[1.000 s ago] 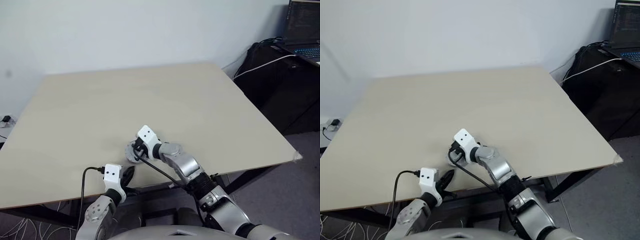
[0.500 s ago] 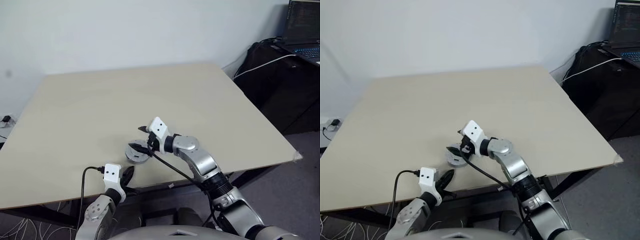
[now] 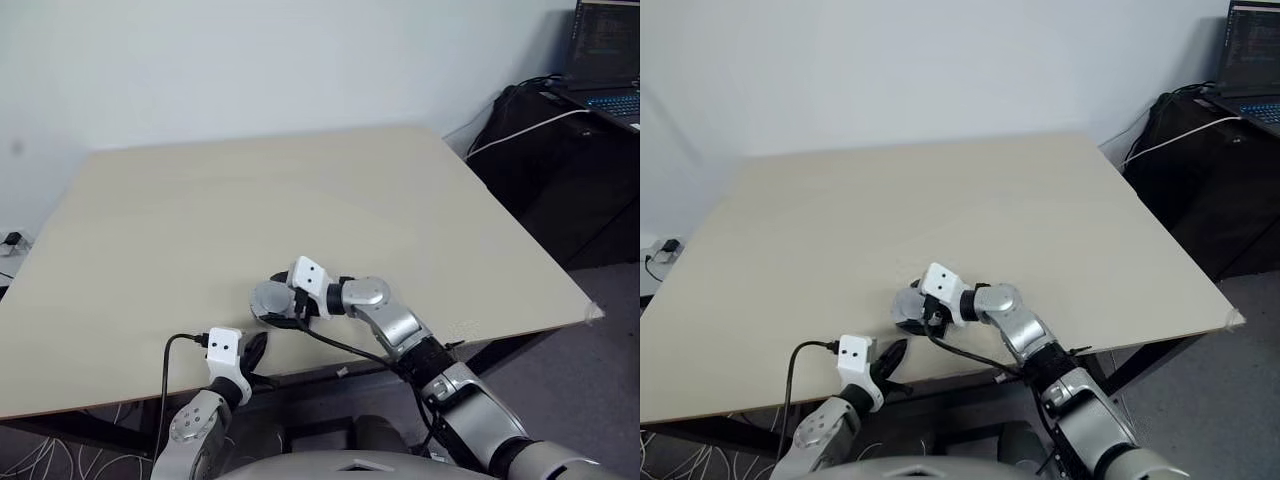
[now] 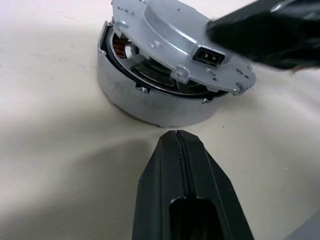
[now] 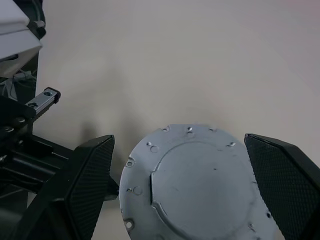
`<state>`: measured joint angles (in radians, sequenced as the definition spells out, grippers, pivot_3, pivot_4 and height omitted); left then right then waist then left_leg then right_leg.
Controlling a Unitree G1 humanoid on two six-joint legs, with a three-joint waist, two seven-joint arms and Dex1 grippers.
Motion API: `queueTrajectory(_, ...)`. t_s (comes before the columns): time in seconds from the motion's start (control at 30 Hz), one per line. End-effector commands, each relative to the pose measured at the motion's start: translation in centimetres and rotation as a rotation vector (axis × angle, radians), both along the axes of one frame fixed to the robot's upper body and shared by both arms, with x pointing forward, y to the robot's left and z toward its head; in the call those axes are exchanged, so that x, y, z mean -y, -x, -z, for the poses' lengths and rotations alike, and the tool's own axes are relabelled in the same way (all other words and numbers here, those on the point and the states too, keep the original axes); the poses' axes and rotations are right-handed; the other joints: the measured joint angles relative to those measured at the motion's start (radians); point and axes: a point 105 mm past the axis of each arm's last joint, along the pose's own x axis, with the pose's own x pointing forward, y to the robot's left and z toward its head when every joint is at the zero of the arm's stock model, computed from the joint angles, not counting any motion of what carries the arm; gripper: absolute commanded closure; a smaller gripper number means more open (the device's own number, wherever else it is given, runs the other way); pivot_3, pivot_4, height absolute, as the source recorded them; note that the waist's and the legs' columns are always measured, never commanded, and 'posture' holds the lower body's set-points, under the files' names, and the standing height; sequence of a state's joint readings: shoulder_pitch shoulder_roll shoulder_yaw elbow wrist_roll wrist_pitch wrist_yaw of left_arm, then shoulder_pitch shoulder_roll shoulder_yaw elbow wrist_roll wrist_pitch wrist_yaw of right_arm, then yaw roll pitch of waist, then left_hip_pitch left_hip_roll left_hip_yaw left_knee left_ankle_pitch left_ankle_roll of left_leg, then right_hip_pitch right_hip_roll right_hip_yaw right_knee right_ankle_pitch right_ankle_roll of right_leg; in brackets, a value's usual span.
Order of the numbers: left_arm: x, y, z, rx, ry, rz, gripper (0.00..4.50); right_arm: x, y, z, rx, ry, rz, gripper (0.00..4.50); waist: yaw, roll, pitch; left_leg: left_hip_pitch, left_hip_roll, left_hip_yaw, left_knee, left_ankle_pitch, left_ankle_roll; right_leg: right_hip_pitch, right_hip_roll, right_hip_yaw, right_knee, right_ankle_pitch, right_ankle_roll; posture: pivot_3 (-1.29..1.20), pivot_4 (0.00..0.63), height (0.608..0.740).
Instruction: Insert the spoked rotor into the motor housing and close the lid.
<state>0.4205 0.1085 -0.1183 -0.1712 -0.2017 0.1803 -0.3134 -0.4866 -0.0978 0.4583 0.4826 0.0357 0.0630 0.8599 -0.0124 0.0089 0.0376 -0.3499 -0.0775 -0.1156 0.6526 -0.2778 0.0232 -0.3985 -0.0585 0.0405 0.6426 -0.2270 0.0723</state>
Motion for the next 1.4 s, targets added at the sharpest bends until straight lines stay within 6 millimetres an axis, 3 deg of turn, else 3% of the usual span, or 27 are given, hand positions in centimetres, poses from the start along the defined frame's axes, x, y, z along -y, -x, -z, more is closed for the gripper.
queueTrajectory(0.03,-0.2,-0.5,-1.6,0.066,0.003,-0.011,4.5,0.1,-1.6,-1.4,0.049,-0.027,0.038,0.04,0.0,0.0,0.0,0.0,0.0,0.0,0.0,0.0,0.0,0.0,0.0,0.0,0.0,0.0,0.0,0.0,0.0,0.74)
queueTrajectory(0.37,-0.3,-0.4,-1.8,0.071,0.003,-0.022,4.5,1.0,-2.2,0.3,-0.018,0.018,0.067,0.04,-0.001,0.0,0.0,0.001,0.0,0.0,-0.001,0.0,0.0,0.0,0.0,0.0,0.0,0.001,-0.003,0.0,0.0,0.74)
queueTrajectory(0.77,-0.2,-0.5,-1.7,0.069,0.004,-0.021,4.5,1.1,-1.1,0.8,-0.055,0.021,0.016,0.04,-0.001,0.0,0.0,0.001,0.0,0.0,-0.001,0.0,0.0,0.001,0.0,0.0,0.0,0.001,-0.002,0.0,0.0,0.74)
queueTrajectory(1.0,-0.2,-0.5,-1.7,0.068,0.004,-0.023,4.5,1.1,-1.4,1.1,-0.069,0.04,0.049,0.04,-0.001,0.0,0.0,0.002,0.0,0.0,-0.001,0.0,0.0,0.001,0.0,0.0,0.0,0.0,-0.001,0.0,0.0,0.74)
queueTrajectory(1.13,-0.3,-0.5,-1.7,0.067,0.004,-0.026,4.5,1.0,-1.8,1.1,-0.082,0.031,0.088,1.23,-0.001,0.0,0.0,0.002,0.0,0.0,-0.001,0.0,0.0,0.001,0.0,0.0,0.0,0.0,-0.001,0.0,0.0,0.74)
queueTrajectory(1.4,-0.2,-0.4,-1.9,0.068,0.008,-0.031,4.5,1.3,-2.4,0.5,-0.122,-0.051,0.22,1.29,0.0,0.0,0.0,0.002,0.0,0.0,-0.001,0.0,-0.001,0.001,0.0,0.001,0.0,0.0,-0.001,0.0,0.0,0.74)
